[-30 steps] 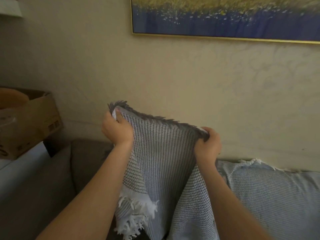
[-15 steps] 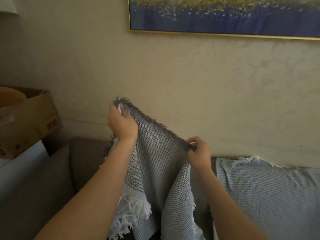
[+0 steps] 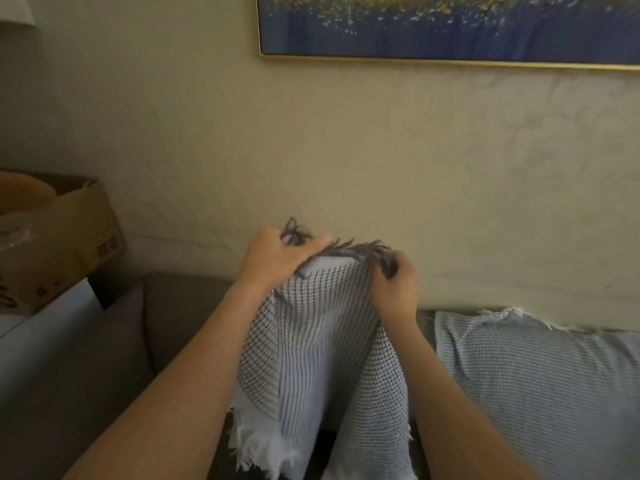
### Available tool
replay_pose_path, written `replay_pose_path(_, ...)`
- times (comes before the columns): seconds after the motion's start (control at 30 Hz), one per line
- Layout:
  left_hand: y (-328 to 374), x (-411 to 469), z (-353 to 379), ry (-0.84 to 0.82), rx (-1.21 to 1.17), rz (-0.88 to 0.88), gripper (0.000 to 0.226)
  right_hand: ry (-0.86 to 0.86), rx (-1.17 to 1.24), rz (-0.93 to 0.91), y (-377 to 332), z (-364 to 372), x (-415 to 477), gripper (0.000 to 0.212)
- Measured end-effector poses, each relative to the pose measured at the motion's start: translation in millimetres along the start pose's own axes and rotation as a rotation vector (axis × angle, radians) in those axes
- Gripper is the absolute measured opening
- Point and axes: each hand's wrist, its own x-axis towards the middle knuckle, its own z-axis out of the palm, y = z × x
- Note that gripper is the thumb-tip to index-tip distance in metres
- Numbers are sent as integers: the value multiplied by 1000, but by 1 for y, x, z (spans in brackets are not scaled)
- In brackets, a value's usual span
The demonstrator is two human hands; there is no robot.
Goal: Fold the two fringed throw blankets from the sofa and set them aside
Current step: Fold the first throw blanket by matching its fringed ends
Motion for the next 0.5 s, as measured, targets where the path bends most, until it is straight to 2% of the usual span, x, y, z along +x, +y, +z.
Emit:
replay_pose_path(0.1, 5, -4, 4, -201, 94, 1, 63, -45, -17, -67, -12, 2, 3, 16)
replay_pose_path(0.17, 8, -5, 7, -303, 57, -19, 75, -132, 4, -83, -19, 4, 3, 34)
replay_pose_path(0.23, 11, -7, 13, -384, 54, 1, 69, -191, -6, -100, -27, 5, 0, 48)
replay_pose_path(0.33, 12, -10, 19, -407, 9, 2, 50, -207, -31, -124, -32, 9, -1, 31)
replay_pose_path(0.47, 9, -5, 21, -386, 46, -9, 3, -192, -28, -146, -31, 7, 2, 8)
replay_pose_path(0.5, 10, -6, 22, -352, 59, -10, 9, -199, -27, -155, -32, 7, 2, 11)
